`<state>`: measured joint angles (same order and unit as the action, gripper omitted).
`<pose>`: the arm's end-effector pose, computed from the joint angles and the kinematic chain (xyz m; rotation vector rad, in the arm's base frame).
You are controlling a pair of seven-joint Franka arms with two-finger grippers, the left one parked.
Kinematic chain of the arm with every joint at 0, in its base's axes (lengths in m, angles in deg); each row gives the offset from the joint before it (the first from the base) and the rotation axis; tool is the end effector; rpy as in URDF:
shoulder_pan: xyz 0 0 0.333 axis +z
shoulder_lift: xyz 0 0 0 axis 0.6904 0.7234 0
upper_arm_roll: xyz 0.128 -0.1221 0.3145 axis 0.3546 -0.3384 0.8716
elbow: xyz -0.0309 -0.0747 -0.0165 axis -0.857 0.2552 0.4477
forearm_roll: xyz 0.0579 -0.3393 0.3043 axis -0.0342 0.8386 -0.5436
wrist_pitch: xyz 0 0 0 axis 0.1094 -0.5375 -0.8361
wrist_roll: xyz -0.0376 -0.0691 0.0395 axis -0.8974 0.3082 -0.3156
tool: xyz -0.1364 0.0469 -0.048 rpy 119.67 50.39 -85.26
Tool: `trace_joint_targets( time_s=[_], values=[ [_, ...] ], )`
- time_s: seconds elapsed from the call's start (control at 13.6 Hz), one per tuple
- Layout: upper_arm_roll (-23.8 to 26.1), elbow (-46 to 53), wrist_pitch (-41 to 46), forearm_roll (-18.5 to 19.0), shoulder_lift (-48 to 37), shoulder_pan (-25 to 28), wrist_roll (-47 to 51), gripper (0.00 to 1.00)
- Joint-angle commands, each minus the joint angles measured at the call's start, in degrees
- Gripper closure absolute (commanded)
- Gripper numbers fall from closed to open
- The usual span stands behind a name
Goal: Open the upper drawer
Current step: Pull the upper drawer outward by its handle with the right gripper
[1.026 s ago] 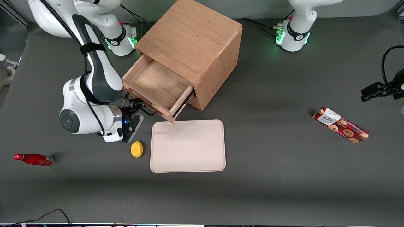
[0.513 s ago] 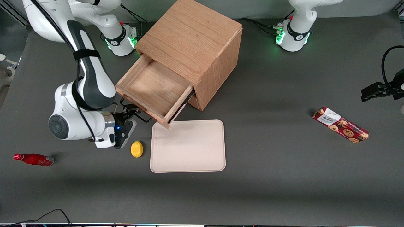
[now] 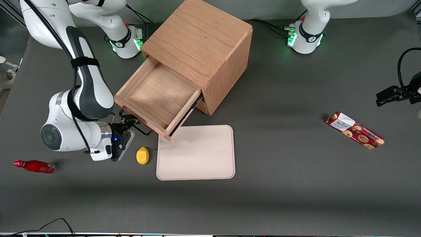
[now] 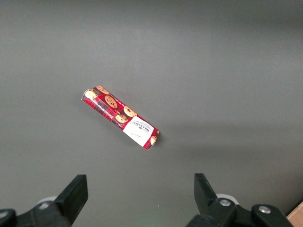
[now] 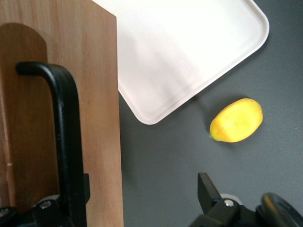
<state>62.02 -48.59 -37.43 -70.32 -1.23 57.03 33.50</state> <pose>0.7111 0.1646 0.3198 -2.4980 -1.2467 0.2509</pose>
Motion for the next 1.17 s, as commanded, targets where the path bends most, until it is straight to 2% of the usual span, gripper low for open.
trace_joint_targets(
  time_s=[0.0,1.1],
  values=[
    [0.1,2.7,0.3,1.7,1.9,-0.8,-1.8,0.0],
    [0.2,9.2,0.8,1.5,3.4,-1.3,-3.1,0.0]
  ],
)
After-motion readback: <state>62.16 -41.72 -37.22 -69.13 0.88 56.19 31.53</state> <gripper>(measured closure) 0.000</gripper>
